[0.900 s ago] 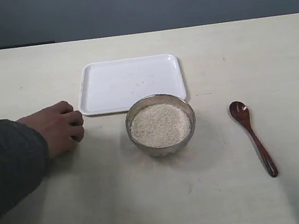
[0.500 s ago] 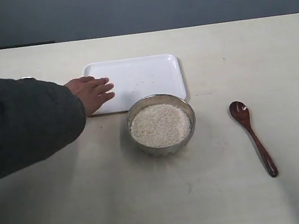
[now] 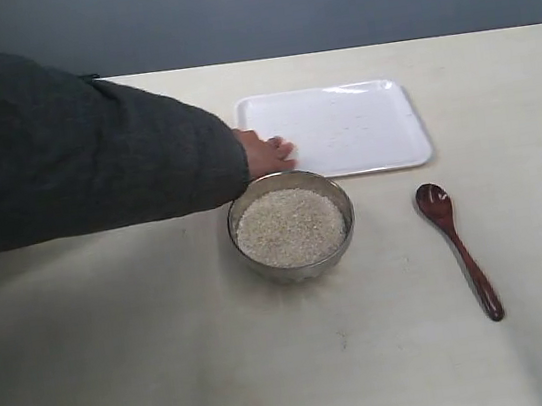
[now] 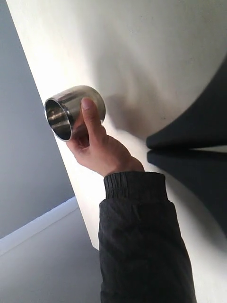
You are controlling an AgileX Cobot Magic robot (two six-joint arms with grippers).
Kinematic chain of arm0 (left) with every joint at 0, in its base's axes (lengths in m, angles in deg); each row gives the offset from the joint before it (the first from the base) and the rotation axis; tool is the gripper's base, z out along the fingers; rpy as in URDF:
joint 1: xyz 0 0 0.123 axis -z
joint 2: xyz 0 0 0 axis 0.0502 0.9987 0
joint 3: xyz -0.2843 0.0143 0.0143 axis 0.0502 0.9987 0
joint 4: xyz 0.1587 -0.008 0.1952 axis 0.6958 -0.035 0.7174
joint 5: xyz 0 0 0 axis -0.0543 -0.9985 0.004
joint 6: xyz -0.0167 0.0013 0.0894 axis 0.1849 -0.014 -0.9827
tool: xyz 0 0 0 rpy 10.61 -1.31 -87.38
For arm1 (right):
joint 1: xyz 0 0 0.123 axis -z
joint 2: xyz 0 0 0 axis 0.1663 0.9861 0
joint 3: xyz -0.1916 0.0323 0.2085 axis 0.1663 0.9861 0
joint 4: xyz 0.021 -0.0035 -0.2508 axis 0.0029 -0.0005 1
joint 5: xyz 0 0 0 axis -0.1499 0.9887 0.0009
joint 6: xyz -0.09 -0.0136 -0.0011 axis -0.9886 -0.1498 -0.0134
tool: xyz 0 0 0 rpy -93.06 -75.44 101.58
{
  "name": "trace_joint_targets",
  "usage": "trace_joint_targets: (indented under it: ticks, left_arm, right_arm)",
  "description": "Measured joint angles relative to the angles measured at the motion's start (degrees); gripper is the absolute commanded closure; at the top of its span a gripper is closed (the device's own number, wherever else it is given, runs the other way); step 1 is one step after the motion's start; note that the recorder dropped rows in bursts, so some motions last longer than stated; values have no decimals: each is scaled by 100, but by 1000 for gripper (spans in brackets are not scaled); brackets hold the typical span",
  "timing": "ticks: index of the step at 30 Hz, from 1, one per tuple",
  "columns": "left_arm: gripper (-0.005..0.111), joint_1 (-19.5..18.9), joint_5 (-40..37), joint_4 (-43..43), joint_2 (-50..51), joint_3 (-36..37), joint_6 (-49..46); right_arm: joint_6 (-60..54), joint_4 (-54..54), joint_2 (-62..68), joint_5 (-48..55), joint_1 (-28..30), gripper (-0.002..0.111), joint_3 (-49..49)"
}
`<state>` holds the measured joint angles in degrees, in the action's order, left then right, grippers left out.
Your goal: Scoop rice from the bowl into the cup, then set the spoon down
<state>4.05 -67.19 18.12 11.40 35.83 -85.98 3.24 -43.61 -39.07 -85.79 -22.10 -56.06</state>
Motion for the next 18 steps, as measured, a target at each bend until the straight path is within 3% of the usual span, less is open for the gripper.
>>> trace_joint_targets:
  ticks: [18]
  left_arm:
    - [106,0,-34,0,0,0,0]
  right_arm:
    - [-74,-496,259,604,0,109,0]
